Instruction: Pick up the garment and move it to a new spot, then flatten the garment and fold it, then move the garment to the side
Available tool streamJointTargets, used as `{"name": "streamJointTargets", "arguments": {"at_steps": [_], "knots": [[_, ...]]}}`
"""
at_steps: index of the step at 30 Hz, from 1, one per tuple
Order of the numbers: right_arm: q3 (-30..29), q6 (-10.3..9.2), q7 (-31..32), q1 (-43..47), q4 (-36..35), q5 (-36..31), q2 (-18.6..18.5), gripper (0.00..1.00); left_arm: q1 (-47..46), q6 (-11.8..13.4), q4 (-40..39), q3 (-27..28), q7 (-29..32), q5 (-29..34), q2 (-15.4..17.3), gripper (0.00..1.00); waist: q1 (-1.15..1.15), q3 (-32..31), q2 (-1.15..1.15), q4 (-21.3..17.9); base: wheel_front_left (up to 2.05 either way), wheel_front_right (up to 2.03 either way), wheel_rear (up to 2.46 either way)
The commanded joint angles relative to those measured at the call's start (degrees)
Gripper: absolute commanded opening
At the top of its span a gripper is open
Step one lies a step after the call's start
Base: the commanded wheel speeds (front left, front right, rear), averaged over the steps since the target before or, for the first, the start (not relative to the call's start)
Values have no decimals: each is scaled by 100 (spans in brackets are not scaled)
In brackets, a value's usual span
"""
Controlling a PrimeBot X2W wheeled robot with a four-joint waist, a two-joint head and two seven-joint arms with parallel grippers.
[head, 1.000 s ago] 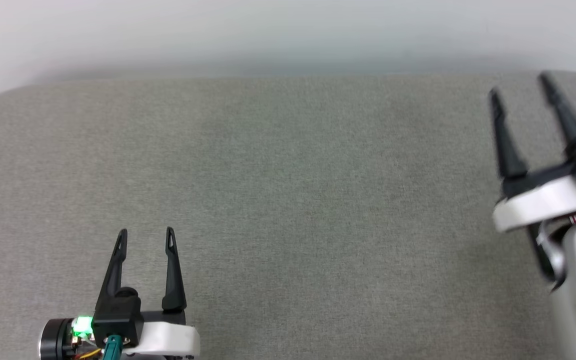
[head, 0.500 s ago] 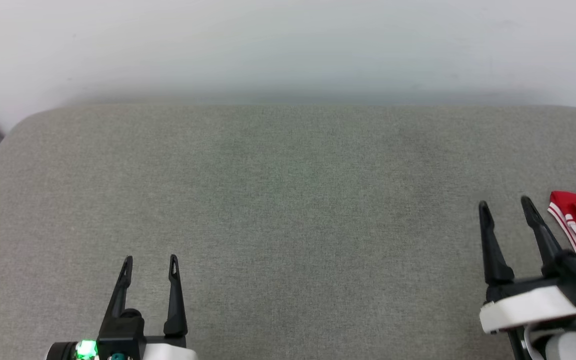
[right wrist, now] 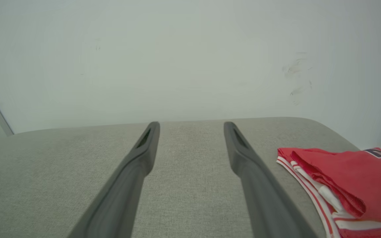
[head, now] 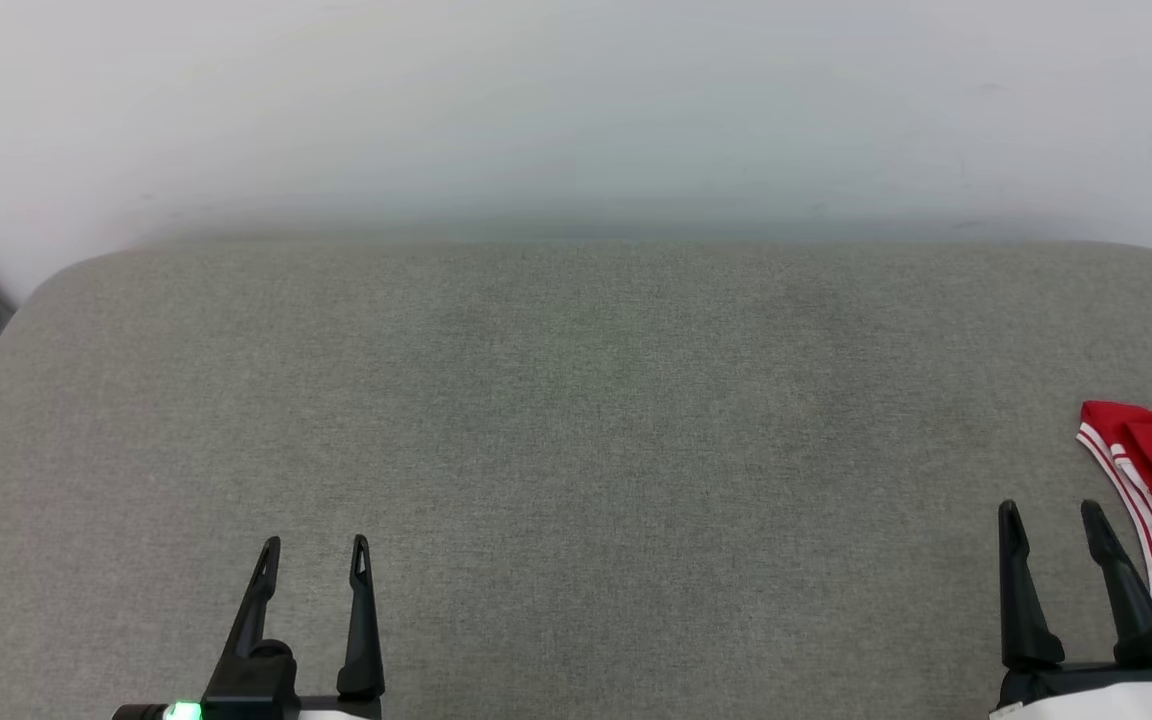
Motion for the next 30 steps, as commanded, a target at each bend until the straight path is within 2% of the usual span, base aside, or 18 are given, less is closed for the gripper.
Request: {"name": "streamJointTargets", "arguments": {"at_steps": [1,17,18,22,30], "knots": [[33,-7,-11,135,-41,90,33,100,84,-29,-29,13,-12,-20,-23,100,1,-18,0,-15,0,0,0],[161,-7,-11,312,56,252,33,100,68,-151,36,65,-12,-48,-59,100,1,-49,0,20,0,0,0],[161,0,0,253,51,238,6,0,28,-154,33,53,0,-37,-60,0,1,-49,0,20,0,0,0],[176,0,28,254,239,286,7,0,74,-161,215,21,21,-87,-82,0,1,-49,0,19,0,0,0],[211,0,214,92,347,1245,-40,0,-75,-274,304,81,199,-1147,-34,0,1,-43,0,14,0,0,0]]}}
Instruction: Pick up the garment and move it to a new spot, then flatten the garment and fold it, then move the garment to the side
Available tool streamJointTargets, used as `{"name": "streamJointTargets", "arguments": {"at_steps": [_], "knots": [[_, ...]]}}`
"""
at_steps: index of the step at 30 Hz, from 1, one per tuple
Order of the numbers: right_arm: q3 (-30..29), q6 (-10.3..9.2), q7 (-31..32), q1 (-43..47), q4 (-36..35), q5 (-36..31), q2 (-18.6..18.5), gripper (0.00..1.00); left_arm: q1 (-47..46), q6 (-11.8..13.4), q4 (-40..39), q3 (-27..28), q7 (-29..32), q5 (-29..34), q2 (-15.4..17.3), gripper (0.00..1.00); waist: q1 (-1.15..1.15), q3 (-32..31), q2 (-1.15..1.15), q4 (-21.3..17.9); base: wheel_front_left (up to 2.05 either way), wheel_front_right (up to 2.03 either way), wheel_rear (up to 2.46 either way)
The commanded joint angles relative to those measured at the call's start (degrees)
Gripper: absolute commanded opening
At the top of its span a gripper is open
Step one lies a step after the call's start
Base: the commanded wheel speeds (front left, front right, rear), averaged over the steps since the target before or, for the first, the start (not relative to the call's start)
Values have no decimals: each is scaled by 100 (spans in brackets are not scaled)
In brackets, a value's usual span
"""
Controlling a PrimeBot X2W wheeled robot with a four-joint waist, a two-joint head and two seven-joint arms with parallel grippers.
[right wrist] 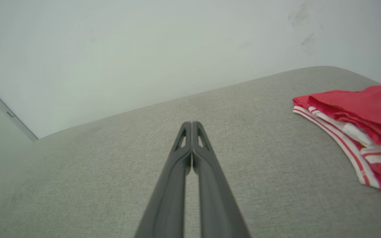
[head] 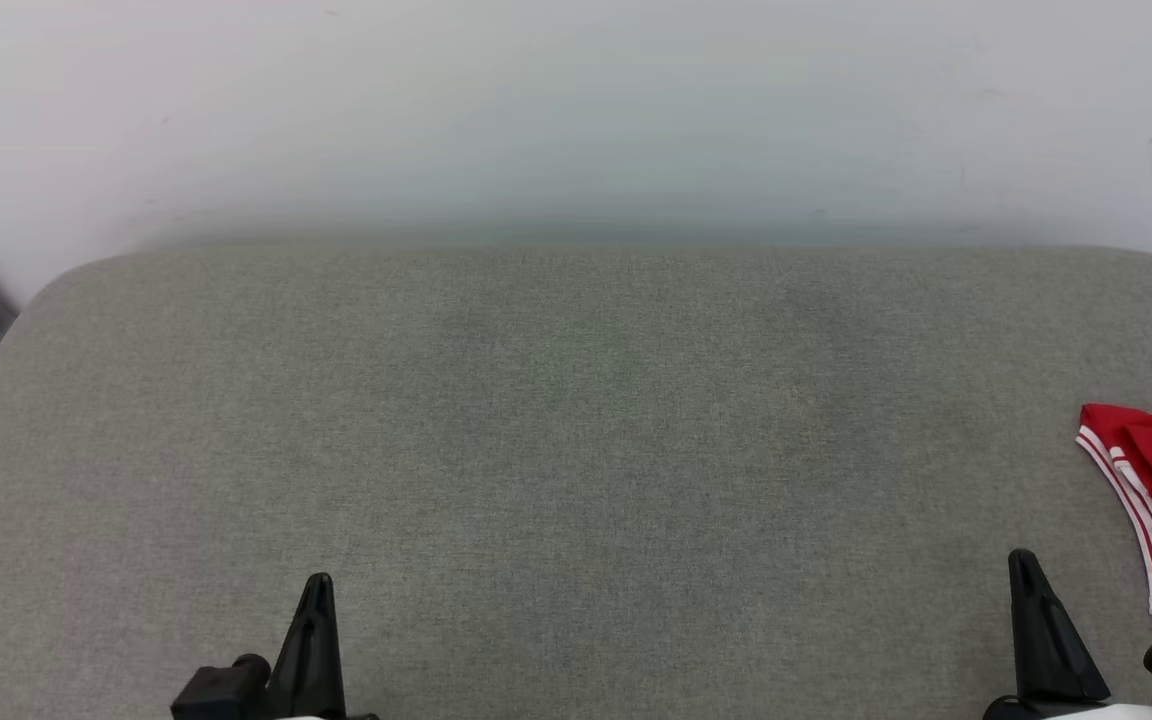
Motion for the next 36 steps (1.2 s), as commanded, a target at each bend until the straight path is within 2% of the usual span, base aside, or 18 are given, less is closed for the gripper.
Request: {"name": "streamJointTargets", "arguments": {"at_steps": [1,18,36], "knots": [[13,0,46,-170,-40,283,-47,0,-178,-36,-45,40,38,-305,47,0,0,1,0,-1,0,0,0],[49,-1,405,-486,188,1989,-112,0,-509,-294,251,164,386,-2194,111,0,0,11,0,-11,0,0,0],[48,-2,744,-752,381,3450,-143,0,-777,-510,442,310,713,-3808,142,0,0,22,0,-22,0,0,0]]}}
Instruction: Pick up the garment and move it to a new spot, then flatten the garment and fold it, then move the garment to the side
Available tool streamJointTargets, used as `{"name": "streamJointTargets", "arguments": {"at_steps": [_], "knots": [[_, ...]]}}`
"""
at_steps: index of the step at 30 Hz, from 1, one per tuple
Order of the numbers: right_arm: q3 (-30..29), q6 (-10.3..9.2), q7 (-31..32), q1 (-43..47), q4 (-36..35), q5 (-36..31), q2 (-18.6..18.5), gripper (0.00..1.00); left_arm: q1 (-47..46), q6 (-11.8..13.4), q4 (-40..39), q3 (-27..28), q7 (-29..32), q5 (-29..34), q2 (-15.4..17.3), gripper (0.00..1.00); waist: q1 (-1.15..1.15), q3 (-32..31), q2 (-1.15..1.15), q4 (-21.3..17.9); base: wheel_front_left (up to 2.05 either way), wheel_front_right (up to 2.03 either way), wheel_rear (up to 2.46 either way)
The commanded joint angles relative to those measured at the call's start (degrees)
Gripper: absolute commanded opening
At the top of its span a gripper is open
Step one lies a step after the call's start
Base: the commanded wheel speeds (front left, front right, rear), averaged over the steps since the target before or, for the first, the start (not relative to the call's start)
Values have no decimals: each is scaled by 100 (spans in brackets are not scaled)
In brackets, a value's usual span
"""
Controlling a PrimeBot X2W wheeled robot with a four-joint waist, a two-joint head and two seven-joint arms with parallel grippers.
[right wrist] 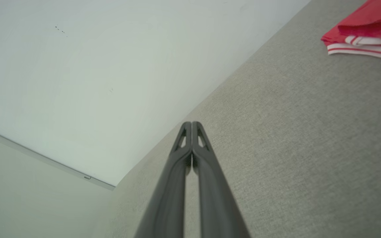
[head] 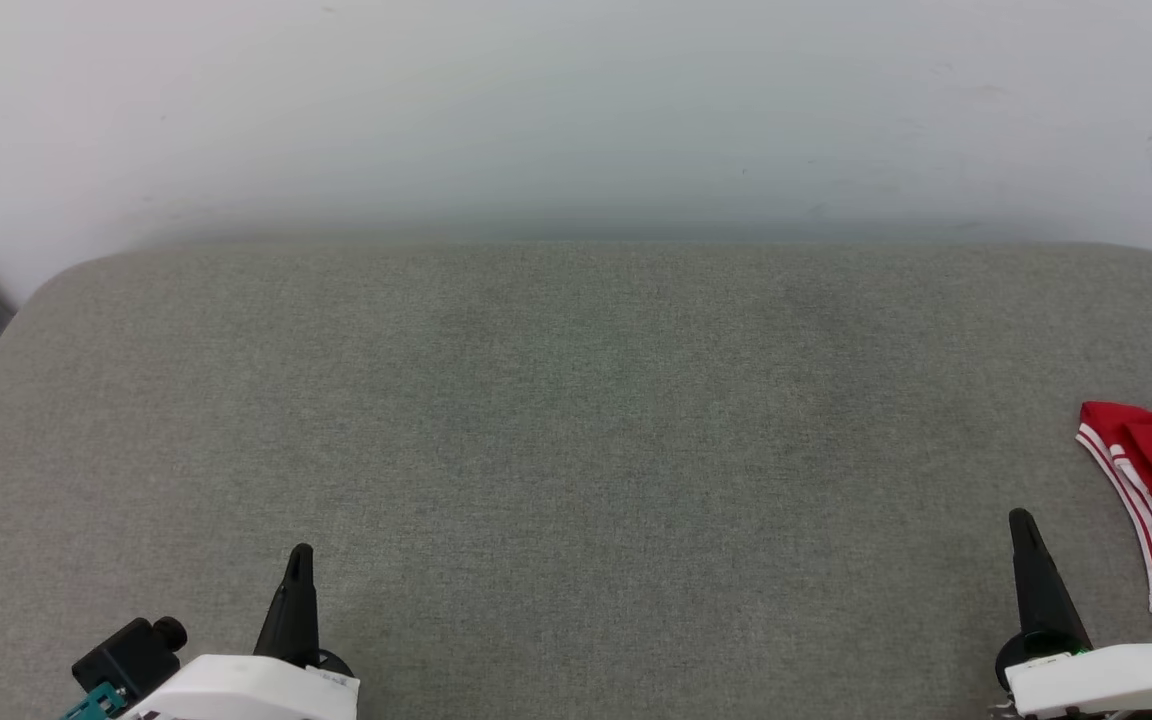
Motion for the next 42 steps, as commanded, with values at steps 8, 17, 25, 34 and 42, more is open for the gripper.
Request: {"name": "streamJointTargets", "arguments": {"at_steps": [8,17,25,34,42], "knots": [[-17,-1,166,-249,37,704,-63,0,-269,-128,42,99,160,-767,31,0,0,5,0,-5,0,0,0],[-31,-1,315,-358,122,1285,-65,0,-375,-214,127,172,308,-1405,31,0,0,11,0,-11,0,0,0],[-45,-2,442,-459,185,1753,-63,0,-459,-287,195,239,429,-1924,27,0,0,16,0,-16,0,0,0],[-61,-1,556,-533,250,2188,-60,0,-535,-356,264,306,551,-2405,21,0,0,21,0,-20,0,0,0],[-77,-2,671,-606,312,2595,-54,0,-612,-416,325,364,661,-2851,11,0,0,25,0,-25,0,0,0]]}}
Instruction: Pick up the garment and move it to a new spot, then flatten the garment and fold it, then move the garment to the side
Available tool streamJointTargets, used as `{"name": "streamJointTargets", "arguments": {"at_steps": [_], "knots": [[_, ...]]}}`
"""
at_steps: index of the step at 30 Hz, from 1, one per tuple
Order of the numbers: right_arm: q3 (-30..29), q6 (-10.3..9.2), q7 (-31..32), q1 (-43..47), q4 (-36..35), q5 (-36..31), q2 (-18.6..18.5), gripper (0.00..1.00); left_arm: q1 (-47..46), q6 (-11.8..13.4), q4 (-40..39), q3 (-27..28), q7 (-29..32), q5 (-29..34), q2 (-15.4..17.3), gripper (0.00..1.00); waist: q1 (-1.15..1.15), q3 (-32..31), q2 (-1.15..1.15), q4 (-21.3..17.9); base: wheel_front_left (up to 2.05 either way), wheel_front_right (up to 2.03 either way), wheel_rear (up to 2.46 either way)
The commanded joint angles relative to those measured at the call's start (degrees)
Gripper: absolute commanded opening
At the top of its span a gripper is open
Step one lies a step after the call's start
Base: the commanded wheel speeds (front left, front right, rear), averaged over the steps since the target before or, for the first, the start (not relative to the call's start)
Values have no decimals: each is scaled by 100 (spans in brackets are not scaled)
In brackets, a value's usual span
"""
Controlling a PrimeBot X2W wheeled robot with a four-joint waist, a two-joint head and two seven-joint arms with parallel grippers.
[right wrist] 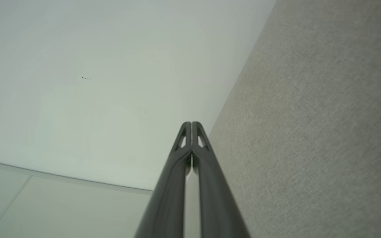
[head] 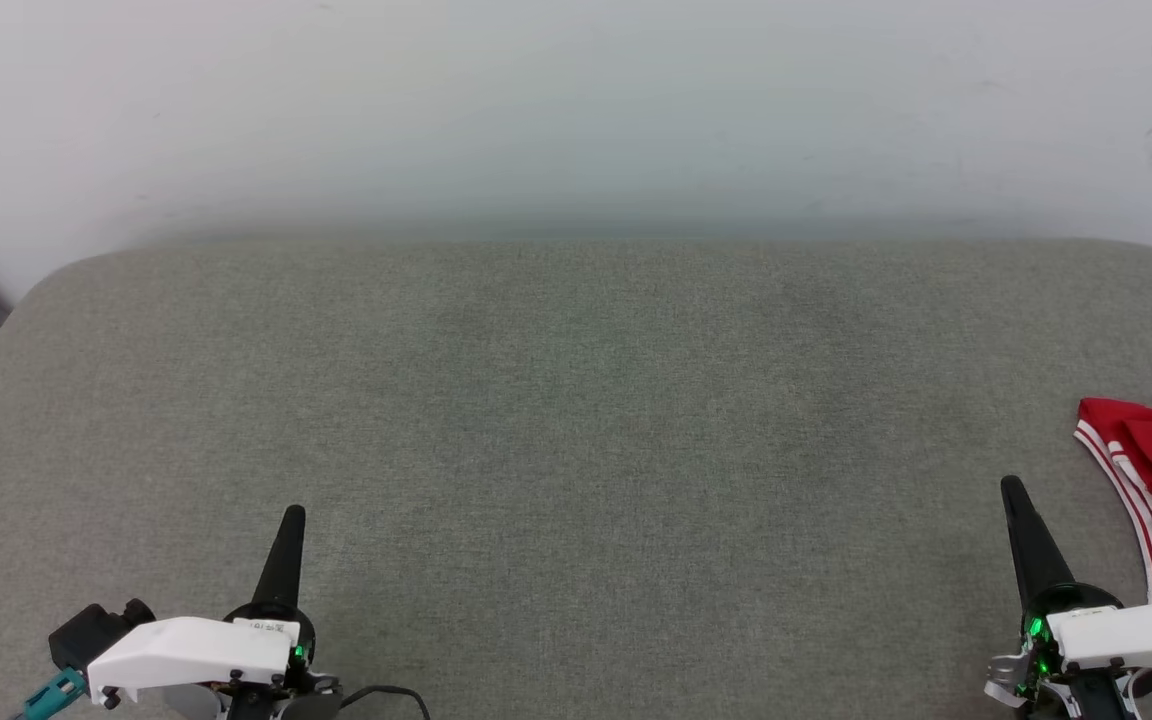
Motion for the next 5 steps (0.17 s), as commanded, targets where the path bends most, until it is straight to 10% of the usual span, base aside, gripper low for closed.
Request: {"name": "streamJointTargets", "arguments": {"at_steps": [1,5], "knots": [[-10,-1,37,-124,-1,132,-32,0,-114,-43,-2,25,36,-130,6,0,0,1,0,-1,0,0,0],[-20,-1,92,-163,26,320,-29,0,-155,-75,26,59,89,-342,1,0,0,3,0,-3,0,0,0]]}}
